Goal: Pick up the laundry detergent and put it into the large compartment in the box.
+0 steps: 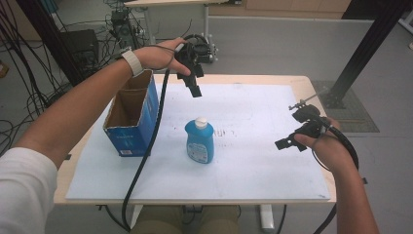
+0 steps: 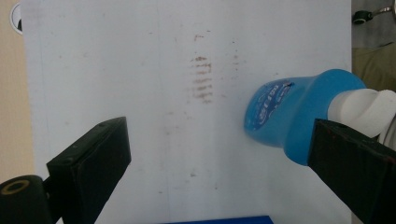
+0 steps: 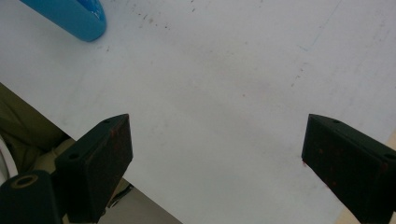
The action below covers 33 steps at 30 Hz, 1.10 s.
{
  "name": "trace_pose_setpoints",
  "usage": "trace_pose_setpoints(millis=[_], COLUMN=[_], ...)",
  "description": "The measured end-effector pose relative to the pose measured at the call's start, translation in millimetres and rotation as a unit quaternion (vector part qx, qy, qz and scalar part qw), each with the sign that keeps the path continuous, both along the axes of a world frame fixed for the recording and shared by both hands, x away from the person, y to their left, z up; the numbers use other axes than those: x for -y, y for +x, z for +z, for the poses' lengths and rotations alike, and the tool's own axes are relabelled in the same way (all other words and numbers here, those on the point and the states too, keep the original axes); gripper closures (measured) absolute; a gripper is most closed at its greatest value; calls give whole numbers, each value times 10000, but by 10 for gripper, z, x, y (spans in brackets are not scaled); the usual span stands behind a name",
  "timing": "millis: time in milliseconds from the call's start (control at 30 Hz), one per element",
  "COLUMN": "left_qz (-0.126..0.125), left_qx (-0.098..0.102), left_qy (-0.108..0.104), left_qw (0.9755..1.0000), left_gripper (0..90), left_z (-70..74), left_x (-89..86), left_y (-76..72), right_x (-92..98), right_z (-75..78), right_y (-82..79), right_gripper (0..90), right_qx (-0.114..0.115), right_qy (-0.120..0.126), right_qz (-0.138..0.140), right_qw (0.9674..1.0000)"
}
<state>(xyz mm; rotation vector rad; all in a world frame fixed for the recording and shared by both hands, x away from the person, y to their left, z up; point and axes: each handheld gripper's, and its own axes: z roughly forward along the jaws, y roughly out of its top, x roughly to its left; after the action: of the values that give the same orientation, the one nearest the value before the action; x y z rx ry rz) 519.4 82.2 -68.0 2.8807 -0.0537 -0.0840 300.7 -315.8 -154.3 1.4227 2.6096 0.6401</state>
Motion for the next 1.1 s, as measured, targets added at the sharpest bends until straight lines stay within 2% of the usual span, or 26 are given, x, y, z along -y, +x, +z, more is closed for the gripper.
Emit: trace_pose_setpoints(millis=[467, 1100], left_qz=[-6, 3], left_qx=[57, 118], left_qy=[5, 18], left_qw=[10000, 9999], left_gripper=[69, 75], left_z=[34, 70], left_x=[-31, -25], left_y=[-35, -104], right_x=[1, -39], right_z=[13, 44], right_y=[26, -22], right_gripper=[87, 87], right_qx=[5, 51], right_qy=[-3, -10], right_qz=[2, 64], right_qw=[10000, 10000])
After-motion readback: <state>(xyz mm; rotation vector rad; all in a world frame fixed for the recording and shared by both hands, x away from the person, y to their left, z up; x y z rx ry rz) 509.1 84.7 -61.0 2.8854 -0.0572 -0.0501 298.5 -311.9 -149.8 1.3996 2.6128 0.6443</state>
